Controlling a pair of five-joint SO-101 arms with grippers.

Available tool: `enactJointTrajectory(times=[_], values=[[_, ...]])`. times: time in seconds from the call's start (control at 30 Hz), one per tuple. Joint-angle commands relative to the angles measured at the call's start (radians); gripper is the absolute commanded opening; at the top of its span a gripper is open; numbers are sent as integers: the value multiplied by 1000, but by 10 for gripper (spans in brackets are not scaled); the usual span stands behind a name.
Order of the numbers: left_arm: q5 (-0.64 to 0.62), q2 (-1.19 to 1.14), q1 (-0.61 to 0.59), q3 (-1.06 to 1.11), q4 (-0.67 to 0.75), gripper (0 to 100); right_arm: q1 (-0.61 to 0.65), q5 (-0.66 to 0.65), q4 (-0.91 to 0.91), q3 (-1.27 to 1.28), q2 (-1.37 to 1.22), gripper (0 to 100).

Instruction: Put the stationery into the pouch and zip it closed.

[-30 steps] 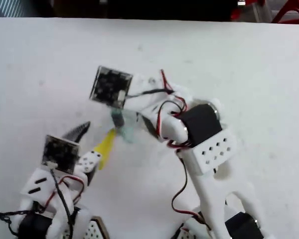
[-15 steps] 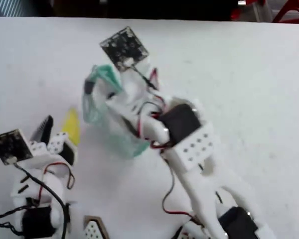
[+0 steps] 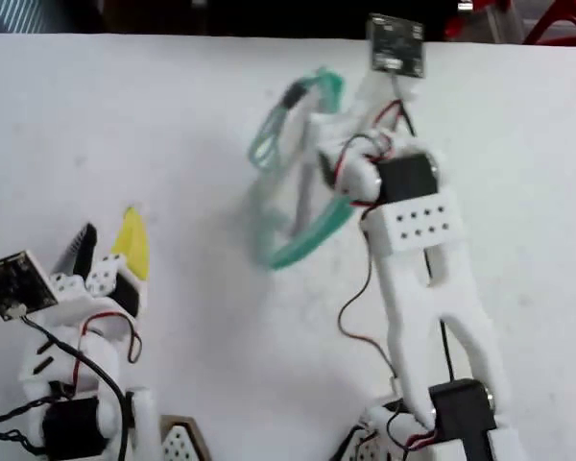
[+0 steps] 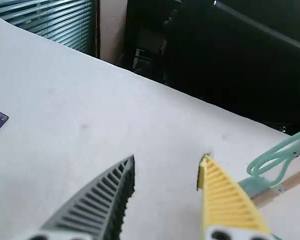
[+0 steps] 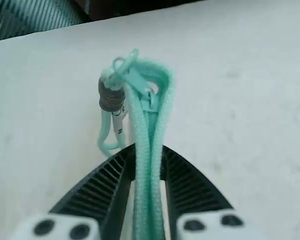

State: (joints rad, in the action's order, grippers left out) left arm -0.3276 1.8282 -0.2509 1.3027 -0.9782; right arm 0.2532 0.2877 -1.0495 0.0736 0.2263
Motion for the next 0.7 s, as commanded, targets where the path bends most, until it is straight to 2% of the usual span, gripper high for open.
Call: enactJointTrajectory(times=[0.0, 0.2, 0.33, 0.43, 0.67], values=[[-6, 1, -10, -8, 34, 222, -114, -32, 199, 167, -58, 18], [-6, 1, -10, 6, 40, 222, -200, -120, 294, 318, -93, 18], [-6, 1, -8, 25, 66, 222, -228, -261, 289, 361, -102, 18], [-6, 1, -8, 23, 66, 222, -189, -350, 291, 394, -102, 18], [-5, 1, 54, 25, 58, 222, -56, -354, 364, 445, -104, 18]])
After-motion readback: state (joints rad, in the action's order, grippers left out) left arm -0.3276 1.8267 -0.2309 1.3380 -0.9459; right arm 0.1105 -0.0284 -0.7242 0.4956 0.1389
